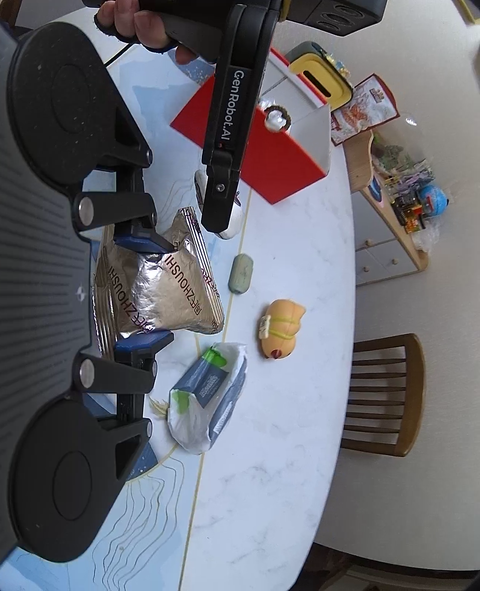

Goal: Organize objects
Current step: 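Carry the foil bag and plush tooth over the red box with both grippers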

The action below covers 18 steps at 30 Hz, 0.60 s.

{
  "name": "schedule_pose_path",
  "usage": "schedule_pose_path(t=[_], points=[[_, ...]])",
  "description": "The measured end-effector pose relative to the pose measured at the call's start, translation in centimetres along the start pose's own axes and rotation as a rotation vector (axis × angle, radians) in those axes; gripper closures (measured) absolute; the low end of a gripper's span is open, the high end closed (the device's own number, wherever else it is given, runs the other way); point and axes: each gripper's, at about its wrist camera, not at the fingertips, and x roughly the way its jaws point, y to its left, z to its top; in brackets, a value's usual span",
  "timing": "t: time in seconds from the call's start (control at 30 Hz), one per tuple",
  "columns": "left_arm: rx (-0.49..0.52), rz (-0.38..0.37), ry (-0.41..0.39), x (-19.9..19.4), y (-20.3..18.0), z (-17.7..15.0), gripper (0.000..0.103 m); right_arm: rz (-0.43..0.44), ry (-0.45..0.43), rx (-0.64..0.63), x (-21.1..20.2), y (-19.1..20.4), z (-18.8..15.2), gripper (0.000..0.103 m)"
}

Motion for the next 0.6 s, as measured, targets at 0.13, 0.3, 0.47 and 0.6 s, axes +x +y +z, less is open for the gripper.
schedule_pose_path(t=[0.13,0.3,0.47,0.6], points=[[0.009,0.014,-0.015,-1.8,0.1,-0.4,0.059,-0.003,-0.011,-0.003,-1.4,1.2,0.2,0.060],[0.020,0.029,-0.033,-4.0,0.8,-0.9,0.059,-0.009,-0.011,-0.031,-2.5,3.3,0.7,0.060],[0.031,0.038,-0.050,-5.9,2.2,-1.2,0.059,-0.015,-0.023,-0.056,-3.3,5.8,1.2,0.060],[0.021,0.037,-0.064,-7.4,4.2,-1.2,0.059,-0.024,-0.032,-0.072,-3.6,7.9,1.9,0.060]])
